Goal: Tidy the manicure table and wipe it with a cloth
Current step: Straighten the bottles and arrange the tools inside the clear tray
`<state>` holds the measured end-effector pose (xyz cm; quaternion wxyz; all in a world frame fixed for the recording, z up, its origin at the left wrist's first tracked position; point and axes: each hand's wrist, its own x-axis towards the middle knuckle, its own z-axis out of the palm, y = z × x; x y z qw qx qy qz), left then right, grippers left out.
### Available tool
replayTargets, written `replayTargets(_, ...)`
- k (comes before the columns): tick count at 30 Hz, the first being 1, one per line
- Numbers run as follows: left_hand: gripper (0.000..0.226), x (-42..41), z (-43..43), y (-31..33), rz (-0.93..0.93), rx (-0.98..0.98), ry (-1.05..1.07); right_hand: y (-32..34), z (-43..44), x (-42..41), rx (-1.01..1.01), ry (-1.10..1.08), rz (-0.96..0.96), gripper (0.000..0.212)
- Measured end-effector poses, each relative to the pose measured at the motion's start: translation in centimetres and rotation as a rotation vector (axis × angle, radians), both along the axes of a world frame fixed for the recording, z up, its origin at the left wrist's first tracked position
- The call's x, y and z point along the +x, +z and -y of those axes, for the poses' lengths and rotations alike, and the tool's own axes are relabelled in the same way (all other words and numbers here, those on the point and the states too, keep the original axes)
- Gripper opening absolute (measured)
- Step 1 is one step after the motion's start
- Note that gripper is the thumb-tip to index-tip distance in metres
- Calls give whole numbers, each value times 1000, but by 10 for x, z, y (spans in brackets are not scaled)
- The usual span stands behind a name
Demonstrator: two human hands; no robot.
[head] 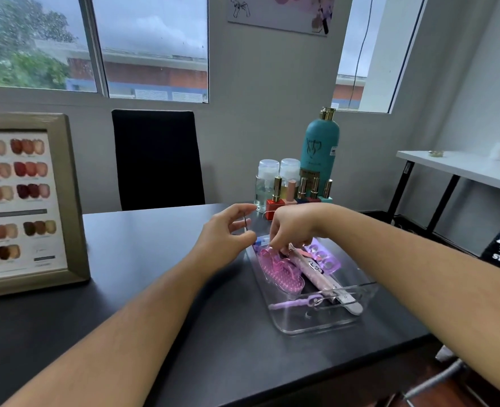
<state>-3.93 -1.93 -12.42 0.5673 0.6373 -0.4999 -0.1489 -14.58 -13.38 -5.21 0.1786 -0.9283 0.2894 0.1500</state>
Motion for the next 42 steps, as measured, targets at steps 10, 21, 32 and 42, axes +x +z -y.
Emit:
replayTargets(10,47,3,2,-2,7,7,3,4,7,-7,190,-104,54,21)
replayTargets(21,45,4,2,-3,0,30,3,29,12,-61,16,-130,-64,31)
replayTargets(32,45,1,-3,1,-17,10,-24,7,-5,-14,-340,210,271,25)
replayTargets(42,48,2,-3,2,-55,3,-37,-13,-9,11,-557,387,93,24)
